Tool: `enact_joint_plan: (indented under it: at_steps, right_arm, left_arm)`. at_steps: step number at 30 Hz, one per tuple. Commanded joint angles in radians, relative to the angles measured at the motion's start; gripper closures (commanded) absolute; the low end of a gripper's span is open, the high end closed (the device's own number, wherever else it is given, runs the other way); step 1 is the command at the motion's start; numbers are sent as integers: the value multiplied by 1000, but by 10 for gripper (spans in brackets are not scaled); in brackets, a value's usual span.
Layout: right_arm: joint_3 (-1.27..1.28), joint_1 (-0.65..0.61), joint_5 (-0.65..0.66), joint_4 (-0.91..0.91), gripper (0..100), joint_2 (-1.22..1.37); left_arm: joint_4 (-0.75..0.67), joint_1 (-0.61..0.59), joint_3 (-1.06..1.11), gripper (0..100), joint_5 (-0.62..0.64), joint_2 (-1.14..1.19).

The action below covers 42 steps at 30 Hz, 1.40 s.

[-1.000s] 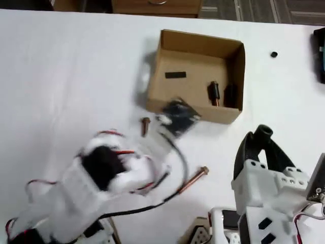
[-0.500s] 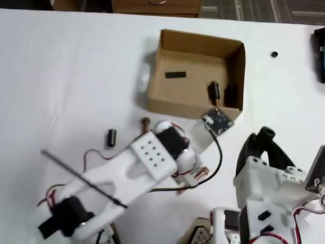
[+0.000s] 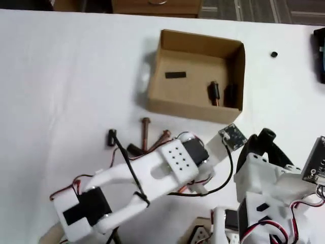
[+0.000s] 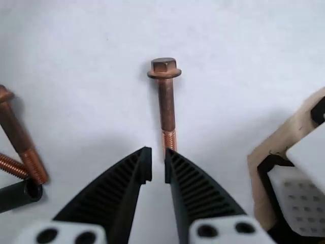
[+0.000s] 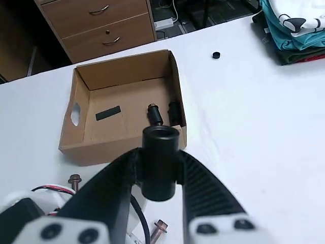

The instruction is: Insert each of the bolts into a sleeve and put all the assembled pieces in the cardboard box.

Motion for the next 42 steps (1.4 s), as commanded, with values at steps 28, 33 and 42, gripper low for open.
enact_joint_plan:
  at_steps: [28, 33, 42]
  right_arm:
    - [0, 4, 11, -2, 980, 7]
    - [0, 4, 11, -2, 980, 7]
    - [0, 4, 11, -2, 980, 7]
  left_arm:
    - [-367, 9, 127, 871, -5, 146]
    - [-305, 6, 39, 871, -3, 201]
    - [-299, 9, 25, 969, -3, 219]
